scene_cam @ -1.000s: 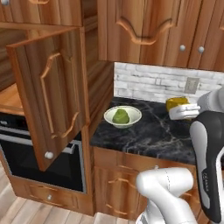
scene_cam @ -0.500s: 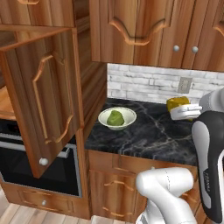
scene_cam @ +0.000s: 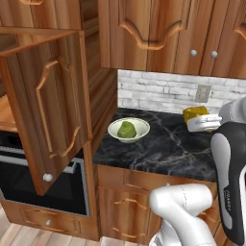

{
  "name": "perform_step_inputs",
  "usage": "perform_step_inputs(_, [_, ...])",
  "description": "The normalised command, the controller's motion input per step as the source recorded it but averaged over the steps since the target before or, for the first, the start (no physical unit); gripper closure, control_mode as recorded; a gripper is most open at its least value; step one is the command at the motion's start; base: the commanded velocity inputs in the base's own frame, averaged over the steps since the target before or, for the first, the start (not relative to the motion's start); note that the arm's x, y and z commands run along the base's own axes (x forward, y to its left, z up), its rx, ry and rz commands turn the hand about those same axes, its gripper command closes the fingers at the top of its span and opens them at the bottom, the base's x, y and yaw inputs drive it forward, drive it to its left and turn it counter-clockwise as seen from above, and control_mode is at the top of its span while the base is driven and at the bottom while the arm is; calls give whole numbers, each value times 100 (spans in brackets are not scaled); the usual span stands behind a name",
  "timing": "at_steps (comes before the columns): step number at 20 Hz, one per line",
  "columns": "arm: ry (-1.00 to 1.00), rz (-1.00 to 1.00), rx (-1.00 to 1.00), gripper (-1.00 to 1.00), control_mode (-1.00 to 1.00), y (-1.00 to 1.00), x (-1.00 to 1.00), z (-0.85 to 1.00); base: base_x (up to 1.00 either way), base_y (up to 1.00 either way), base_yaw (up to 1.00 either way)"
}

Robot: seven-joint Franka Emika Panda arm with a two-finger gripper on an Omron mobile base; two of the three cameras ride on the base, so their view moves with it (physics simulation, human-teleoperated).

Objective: Pick the cheese from the fridge and the cheese grater from the cabinet and place them next to the salad bowl.

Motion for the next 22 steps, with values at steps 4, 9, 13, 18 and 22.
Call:
perform_step_inputs(4, [0, 0, 0, 100, -100, 0, 2, 0, 0, 0, 0])
perform_step_inputs(9, [6, 0, 0, 100, -100, 4, 50, 0, 0, 0, 0])
perform_step_inputs(13, [8, -1, 0, 100, -100, 21, 83, -6, 0, 0, 0])
perform_step_inputs(18, [1, 0, -1, 100, -100, 1, 58, -30, 0, 0, 0])
perform_step_inputs(22, [0, 0, -3, 100, -100, 0, 48, -74, 0, 0, 0])
